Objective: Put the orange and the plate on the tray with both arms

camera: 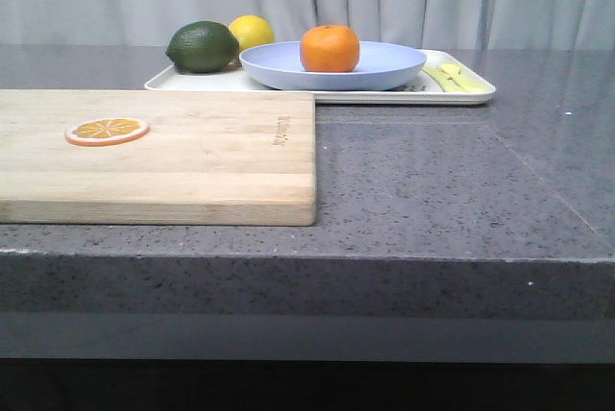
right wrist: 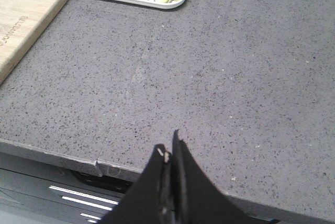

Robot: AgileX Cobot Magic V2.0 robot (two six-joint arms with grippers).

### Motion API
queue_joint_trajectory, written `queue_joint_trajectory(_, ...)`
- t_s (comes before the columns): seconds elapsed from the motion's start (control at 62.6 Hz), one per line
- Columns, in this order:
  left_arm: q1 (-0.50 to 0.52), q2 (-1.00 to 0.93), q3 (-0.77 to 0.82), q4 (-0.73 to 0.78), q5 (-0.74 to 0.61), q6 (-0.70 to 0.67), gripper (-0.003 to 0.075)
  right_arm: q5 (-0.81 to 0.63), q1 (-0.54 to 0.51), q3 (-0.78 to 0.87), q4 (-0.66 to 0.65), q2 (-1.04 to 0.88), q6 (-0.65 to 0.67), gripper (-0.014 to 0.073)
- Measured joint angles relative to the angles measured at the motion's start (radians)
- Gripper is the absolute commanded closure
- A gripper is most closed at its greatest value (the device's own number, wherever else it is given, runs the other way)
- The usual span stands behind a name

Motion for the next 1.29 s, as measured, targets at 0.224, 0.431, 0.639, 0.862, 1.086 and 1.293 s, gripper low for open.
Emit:
queue_joint_trajectory(0.224, 0.0, 0.0, 0.0, 0.0, 0.0, 0.0, 0.074, 0.0, 0.0, 0.0, 0.0, 0.0, 0.0, 0.0712)
queue_joint_trajectory(0.431, 0.0, 0.0, 0.0, 0.0, 0.0, 0.0, 0.074, 0.0, 0.0, 0.0, 0.0, 0.0, 0.0, 0.0712)
queue_joint_trajectory(0.639, 0.0, 0.0, 0.0, 0.0, 0.0, 0.0, 0.074, 0.0, 0.0, 0.0, 0.0, 0.0, 0.0, 0.0712)
queue_joint_trajectory(0.862, 0.0, 0.0, 0.0, -0.002, 0.0, 0.0, 0.074, -0.004, 0.0, 0.006, -0.002, -0.013, 0.0, 0.0712)
queue_joint_trajectory(1.086, 0.0, 0.0, 0.0, -0.002, 0.0, 0.0, 0.074, -0.236, 0.0, 0.187, -0.077, -0.165, 0.0, 0.0711)
queue_joint_trajectory(1.293, 0.0, 0.0, 0.0, -0.002, 0.0, 0.0, 0.074, -0.525, 0.0, 0.445, -0.085, -0.321, 0.0, 0.0711)
